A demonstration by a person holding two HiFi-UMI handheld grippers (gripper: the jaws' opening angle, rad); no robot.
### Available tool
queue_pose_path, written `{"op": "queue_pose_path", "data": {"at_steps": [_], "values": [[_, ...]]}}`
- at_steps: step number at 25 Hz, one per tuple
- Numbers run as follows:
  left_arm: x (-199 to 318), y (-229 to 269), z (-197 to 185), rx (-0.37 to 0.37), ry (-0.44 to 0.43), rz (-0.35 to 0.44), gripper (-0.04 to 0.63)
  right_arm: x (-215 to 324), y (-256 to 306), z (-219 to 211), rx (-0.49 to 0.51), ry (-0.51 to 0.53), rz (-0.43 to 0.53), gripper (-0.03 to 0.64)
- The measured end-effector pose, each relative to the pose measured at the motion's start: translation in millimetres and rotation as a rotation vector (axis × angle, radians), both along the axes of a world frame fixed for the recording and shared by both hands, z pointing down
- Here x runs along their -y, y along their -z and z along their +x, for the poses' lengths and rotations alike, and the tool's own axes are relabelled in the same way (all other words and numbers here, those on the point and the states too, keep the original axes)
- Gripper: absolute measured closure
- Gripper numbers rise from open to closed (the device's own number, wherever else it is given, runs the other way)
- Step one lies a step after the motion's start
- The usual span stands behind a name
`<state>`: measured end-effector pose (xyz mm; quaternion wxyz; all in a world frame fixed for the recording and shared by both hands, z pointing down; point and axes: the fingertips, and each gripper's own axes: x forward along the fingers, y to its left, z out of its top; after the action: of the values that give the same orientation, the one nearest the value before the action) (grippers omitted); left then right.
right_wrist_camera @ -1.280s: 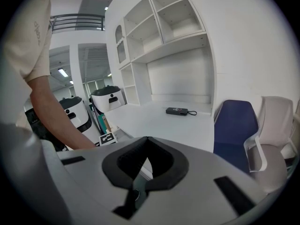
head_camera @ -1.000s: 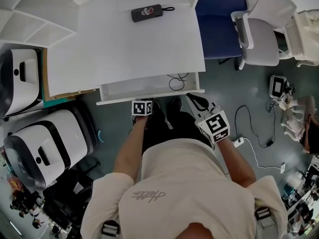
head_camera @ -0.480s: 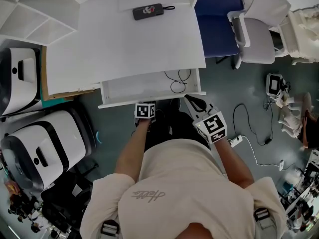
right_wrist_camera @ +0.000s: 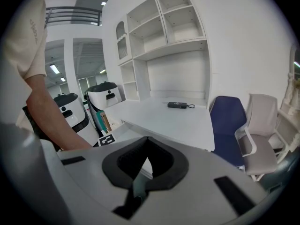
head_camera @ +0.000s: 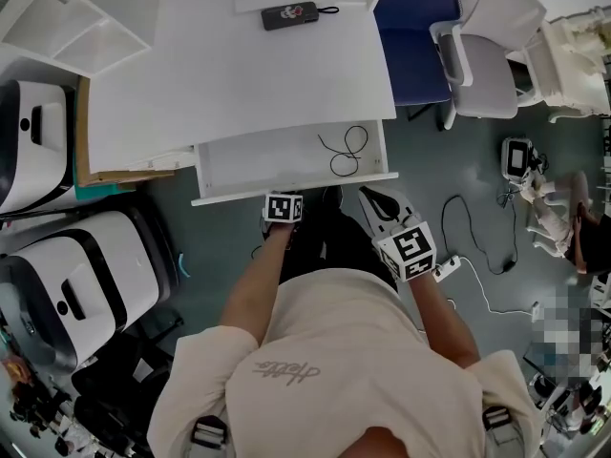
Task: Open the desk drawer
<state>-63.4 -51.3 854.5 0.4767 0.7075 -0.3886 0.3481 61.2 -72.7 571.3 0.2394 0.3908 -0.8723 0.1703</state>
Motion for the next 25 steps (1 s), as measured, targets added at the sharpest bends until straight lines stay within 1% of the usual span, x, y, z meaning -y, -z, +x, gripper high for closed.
{"op": "queue_pose_path", "data": {"at_steps": [8, 13, 20, 25], "values": [[-12.5, 1.5, 4.5, -0.023, 0.003, 0.024, 0.5, -41.4, -9.7, 2.7, -0.024, -0.045, -0.029, 0.615], [-22.4, 0.3, 3.4, -0.036, -0.007, 0.019, 0.5, -49.1, -7.8, -1.2, -0.026, -0.047, -0.023, 0.615], [-34.7, 0.9, 4.5, -0.02, -0.009, 0.007, 0.5, -50.4, -1.5, 7.9, -0.019, -0.029, -0.009, 0.614], [-43.7, -0.1, 5.6, 0.0, -0.012, -0.017, 0.5, -55.1, -3.8, 20.0, -0.012, -0.005, -0.02, 0.614]]}}
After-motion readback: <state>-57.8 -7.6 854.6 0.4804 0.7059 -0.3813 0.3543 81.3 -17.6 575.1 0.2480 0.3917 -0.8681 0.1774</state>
